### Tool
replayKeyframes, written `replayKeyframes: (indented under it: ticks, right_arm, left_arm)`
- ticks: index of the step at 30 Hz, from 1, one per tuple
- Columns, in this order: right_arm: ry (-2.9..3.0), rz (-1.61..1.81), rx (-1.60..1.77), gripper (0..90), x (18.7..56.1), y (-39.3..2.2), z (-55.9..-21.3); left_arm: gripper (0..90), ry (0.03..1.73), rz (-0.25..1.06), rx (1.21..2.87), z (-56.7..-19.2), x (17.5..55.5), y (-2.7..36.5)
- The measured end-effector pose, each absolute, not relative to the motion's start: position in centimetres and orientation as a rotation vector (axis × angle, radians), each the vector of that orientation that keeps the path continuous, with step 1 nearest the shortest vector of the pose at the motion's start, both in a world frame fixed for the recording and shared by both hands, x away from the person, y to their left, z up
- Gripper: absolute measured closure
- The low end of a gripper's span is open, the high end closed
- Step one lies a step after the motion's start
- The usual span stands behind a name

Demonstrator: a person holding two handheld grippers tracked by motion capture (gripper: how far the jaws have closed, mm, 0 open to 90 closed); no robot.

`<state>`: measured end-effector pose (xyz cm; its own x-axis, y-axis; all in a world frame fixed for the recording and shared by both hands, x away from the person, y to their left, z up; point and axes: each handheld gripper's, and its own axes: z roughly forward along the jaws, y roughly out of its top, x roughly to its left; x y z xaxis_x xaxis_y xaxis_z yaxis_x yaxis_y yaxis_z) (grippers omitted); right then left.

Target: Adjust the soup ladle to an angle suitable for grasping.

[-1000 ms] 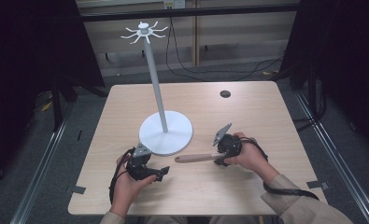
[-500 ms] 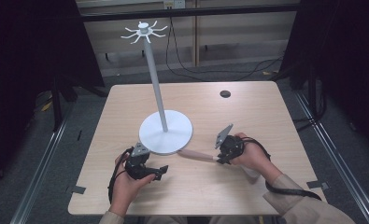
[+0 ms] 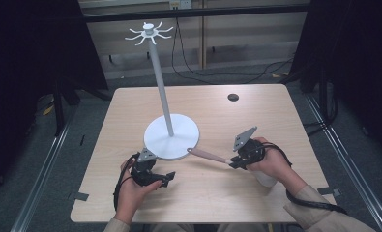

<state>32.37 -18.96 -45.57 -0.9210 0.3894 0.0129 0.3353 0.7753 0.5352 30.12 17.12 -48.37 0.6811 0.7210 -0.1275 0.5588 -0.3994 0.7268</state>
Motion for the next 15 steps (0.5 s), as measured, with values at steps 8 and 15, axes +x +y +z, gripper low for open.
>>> replayKeyframes:
  ticks: [8, 15]
  right_arm:
    - [2.789, 0.959, 0.61, 79.9, 32.0, -19.5, -44.0]
    - [2.695, 1.072, 0.642, 80.0, 31.8, -19.5, -43.4]
  left_arm:
    - [8.6, 0.981, 0.254, 2.1, -48.4, 30.1, 17.1]
    - [8.5, 0.99, 0.239, 2.07, -48.3, 30.2, 17.1]
